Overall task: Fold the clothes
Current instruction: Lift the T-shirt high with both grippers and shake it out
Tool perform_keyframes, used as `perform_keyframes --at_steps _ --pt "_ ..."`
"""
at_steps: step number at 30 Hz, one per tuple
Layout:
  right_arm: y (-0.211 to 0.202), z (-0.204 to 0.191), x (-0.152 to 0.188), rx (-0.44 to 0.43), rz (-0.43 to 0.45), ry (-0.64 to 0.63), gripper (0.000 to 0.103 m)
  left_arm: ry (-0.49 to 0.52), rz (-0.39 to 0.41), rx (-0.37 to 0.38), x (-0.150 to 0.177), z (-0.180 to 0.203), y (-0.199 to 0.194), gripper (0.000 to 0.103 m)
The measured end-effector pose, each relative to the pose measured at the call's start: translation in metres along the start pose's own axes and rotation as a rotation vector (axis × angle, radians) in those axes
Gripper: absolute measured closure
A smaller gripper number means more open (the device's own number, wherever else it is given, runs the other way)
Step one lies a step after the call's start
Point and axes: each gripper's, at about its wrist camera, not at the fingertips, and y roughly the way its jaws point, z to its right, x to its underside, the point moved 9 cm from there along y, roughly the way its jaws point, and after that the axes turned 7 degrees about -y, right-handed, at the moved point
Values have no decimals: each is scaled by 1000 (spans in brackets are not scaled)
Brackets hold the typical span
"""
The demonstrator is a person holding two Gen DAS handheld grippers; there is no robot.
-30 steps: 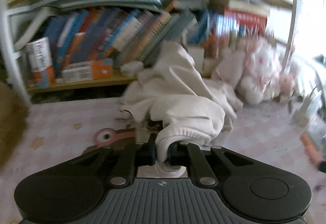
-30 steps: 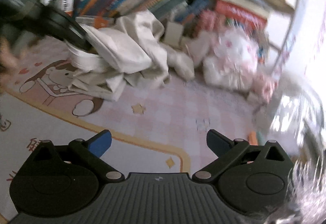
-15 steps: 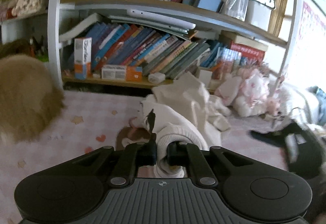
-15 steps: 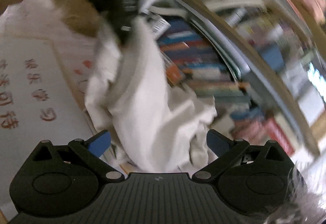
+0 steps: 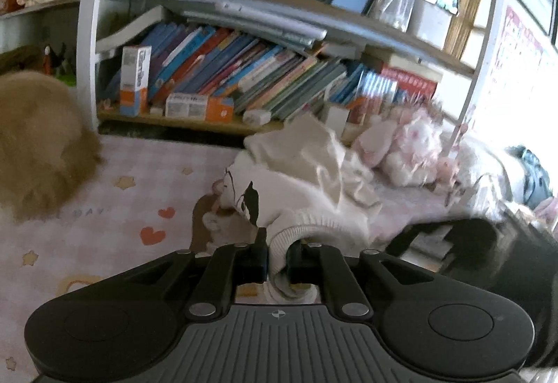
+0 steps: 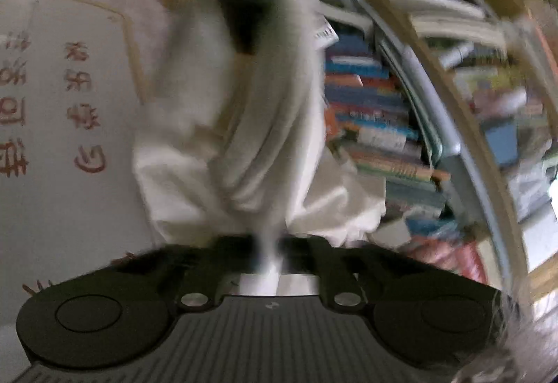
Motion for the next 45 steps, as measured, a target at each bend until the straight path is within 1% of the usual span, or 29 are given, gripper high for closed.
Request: perform_keyframes --at_steps 2,4,7,10,12,13,16,19,20,21,22,23,24,25,26,29,30,33,36,37,41,43,45 --pt "-2 22 -2 1 -2 71 101 14 -31 -21 9 -6 8 76" --pt "-9 52 -12 28 30 122 101 8 -77 2 20 -7 15 44" --pt "-17 88 -29 64 78 126 101 8 -86 46 35 1 21 28" --pt "-16 110 -43 78 99 118 101 74 -106 45 51 13 33 25" --pt "-17 117 -48 81 103 109 101 153 -109 40 61 23 42 25" --pt "-17 119 -49 84 103 100 101 197 -103 24 65 27 47 25" --pt "-17 126 -49 100 95 72 101 314 -69 -72 73 30 61 25" --pt "-18 130 -41 120 71 74 101 306 -38 -137 69 19 71 26" --pt "-17 132 -36 125 60 78 101 294 -29 -140 67 17 72 26" --pt "-17 133 -31 128 44 86 101 283 -21 -133 66 15 71 32" --pt "-15 135 -25 130 26 97 101 271 -12 -125 65 12 69 56" --pt "-13 137 -17 126 6 122 101 258 -8 -114 64 11 69 70" --pt "-12 138 -9 116 -17 158 101 241 -9 -99 62 9 70 90" --pt "-11 140 0 107 -41 195 101 218 -10 -86 59 7 71 93" --pt "-15 142 4 116 -47 220 101 194 -5 -77 55 4 71 95" --pt "-38 154 8 196 -24 264 101 117 45 -80 31 -6 64 98" --pt "-46 158 9 222 -16 279 101 94 78 -78 18 -8 57 99" --pt "-70 169 13 302 8 324 101 53 237 -55 -34 -4 16 99" --pt "-94 181 17 381 31 368 101 55 428 -40 -83 9 -38 99" --pt "-108 187 12 426 62 363 101 54 494 -30 -100 13 -58 99" --pt "-193 227 -39 687 267 262 101 79 780 25 -157 37 -147 99" --pt "-242 247 -62 817 379 228 101 98 929 58 -179 50 -193 99" --pt "-291 264 -81 922 493 220 101 123 1088 84 -194 63 -240 99"
